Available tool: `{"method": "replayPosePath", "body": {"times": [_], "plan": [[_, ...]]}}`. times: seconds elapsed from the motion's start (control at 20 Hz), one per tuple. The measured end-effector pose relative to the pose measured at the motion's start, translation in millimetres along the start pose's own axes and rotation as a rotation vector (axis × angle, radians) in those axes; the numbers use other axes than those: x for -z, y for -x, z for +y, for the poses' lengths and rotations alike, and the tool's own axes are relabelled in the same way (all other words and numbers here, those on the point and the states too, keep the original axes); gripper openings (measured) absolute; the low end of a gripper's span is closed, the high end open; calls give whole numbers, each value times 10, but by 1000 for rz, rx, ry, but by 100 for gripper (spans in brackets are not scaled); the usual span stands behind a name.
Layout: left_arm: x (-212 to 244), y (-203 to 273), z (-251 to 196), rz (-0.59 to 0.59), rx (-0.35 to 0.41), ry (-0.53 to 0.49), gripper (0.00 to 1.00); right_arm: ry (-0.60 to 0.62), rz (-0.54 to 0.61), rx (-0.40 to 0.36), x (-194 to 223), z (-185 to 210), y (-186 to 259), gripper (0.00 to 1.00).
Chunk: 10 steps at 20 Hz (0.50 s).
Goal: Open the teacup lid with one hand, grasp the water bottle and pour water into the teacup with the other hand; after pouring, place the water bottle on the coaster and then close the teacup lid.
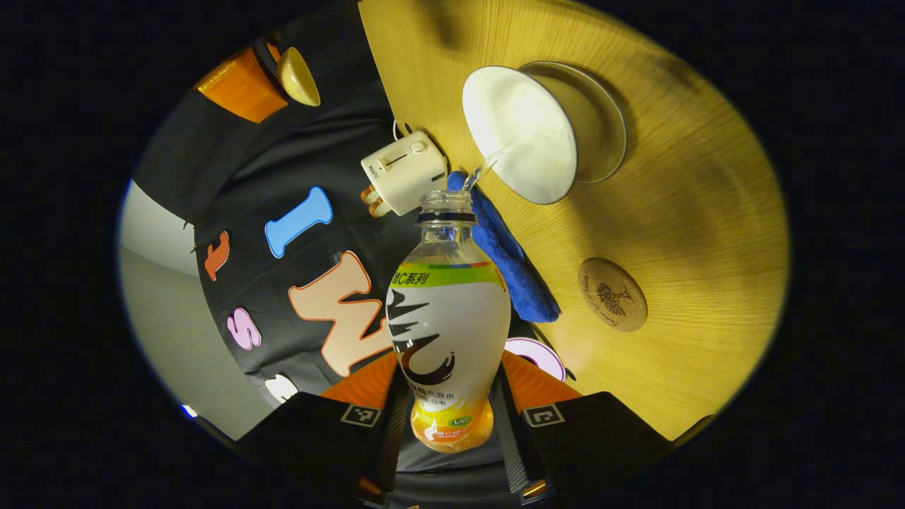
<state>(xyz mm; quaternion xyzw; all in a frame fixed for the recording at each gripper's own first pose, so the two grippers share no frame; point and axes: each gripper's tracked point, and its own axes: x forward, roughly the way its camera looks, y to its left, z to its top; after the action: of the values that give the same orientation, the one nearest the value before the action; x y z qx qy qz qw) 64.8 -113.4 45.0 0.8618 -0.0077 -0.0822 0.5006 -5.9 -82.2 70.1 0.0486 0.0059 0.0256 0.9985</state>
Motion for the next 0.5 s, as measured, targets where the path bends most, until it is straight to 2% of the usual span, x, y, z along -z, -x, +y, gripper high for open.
{"method": "replayPosePath", "body": {"times": [0.5], "plan": [[23,27,-38,4,11,-12,58,15,12,-13,32,66,1,31]]}}
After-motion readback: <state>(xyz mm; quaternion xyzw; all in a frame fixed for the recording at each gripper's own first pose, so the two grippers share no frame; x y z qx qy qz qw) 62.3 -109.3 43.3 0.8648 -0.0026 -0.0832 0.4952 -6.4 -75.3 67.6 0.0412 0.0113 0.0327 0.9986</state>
